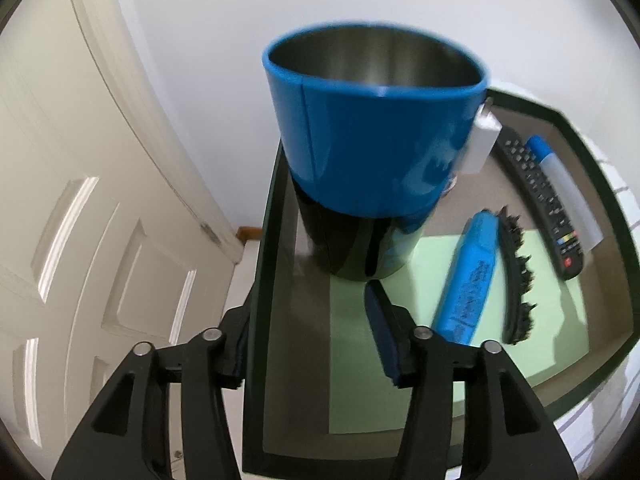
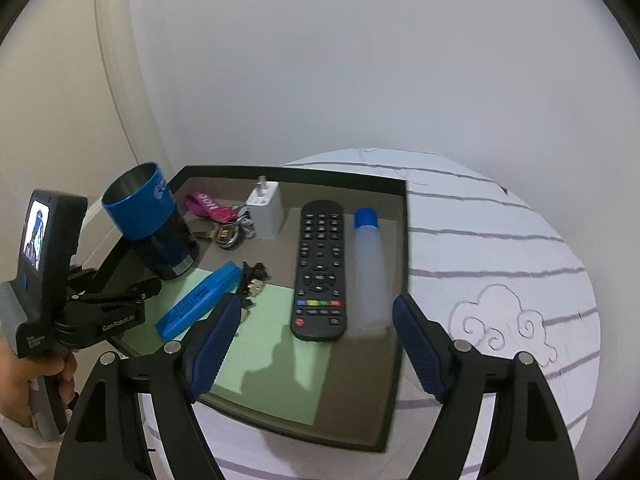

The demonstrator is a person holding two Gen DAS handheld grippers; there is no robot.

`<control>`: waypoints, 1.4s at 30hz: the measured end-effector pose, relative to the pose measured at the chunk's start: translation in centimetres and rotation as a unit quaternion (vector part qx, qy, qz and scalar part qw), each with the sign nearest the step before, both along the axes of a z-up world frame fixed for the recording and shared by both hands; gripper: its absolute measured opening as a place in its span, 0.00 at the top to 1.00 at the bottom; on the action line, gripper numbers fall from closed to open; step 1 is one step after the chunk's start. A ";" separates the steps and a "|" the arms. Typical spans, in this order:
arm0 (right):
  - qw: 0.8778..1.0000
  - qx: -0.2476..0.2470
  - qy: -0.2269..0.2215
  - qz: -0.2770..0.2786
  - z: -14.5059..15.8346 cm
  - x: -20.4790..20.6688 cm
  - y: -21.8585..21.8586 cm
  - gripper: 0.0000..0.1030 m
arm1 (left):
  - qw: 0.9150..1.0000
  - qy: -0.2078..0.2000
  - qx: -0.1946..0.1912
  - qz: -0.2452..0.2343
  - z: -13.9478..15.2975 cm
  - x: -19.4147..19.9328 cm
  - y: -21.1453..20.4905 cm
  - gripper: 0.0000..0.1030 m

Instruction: Organize rigid objects

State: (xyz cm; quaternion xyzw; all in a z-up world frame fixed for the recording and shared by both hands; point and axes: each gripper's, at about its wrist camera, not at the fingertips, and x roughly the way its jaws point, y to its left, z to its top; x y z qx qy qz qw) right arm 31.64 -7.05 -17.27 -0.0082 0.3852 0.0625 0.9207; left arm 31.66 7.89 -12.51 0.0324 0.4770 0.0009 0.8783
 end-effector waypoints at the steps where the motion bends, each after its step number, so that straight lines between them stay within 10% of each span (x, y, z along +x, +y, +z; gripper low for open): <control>1: 1.000 0.004 -0.001 -0.003 0.0 -0.2 -0.4 0.23 | 1.000 -0.004 -0.001 0.000 0.2 -0.2 -0.1 0.40; 15: 0.997 0.035 -0.057 -0.026 2.7 -5.7 -4.8 0.21 | 0.988 -0.150 0.001 0.020 8.9 -10.3 -1.0 0.07; 42: 0.985 -0.014 -0.158 -0.068 6.9 -25.1 -5.2 0.20 | 0.961 -0.275 -0.004 -0.031 15.1 -29.9 -10.0 0.00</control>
